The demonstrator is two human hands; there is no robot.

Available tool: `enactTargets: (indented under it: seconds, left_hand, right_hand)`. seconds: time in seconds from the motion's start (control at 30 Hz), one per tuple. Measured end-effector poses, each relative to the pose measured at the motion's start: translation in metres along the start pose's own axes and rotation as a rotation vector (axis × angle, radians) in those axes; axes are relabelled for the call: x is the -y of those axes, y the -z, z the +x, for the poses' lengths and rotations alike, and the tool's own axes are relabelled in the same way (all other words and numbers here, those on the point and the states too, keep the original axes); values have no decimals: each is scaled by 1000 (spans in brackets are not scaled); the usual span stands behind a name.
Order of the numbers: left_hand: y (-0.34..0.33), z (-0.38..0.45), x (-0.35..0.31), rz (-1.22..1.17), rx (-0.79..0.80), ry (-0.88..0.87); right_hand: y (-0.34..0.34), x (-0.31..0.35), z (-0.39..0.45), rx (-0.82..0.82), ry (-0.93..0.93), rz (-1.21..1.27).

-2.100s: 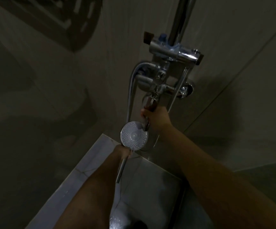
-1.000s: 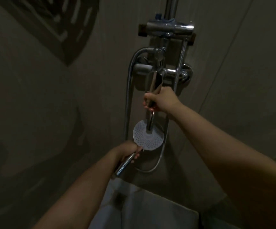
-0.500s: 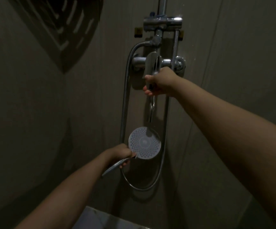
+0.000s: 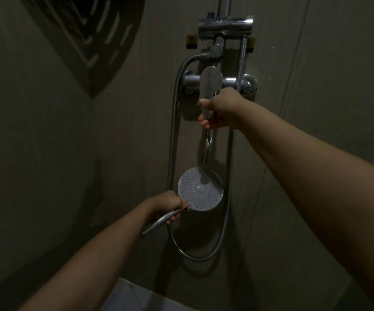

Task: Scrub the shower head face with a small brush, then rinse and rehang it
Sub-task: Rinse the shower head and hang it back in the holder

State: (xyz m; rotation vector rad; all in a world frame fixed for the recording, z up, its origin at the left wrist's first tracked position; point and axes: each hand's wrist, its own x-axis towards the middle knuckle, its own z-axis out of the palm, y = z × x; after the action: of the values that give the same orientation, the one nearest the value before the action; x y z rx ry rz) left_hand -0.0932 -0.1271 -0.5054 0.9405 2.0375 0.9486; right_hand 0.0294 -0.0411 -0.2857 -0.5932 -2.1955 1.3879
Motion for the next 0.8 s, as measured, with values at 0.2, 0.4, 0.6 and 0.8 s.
enactTargets:
  seconds: [0.2, 0.4, 0.6, 0.8]
  left_hand:
    - [-4, -7, -8, -25, -40, -28]
    - [-12, -10, -13, -78, -57, -48]
    - [-18, -12, -14, -88, -102, -36]
    - [-21, -13, -12, -113, -113, -29]
  right_hand:
    - [1, -2, -2, 8, 18, -13]
    - [3, -2, 1, 40, 1, -15]
    - [3, -1, 4, 44, -13, -35]
    - [3, 1, 5, 60, -51, -25]
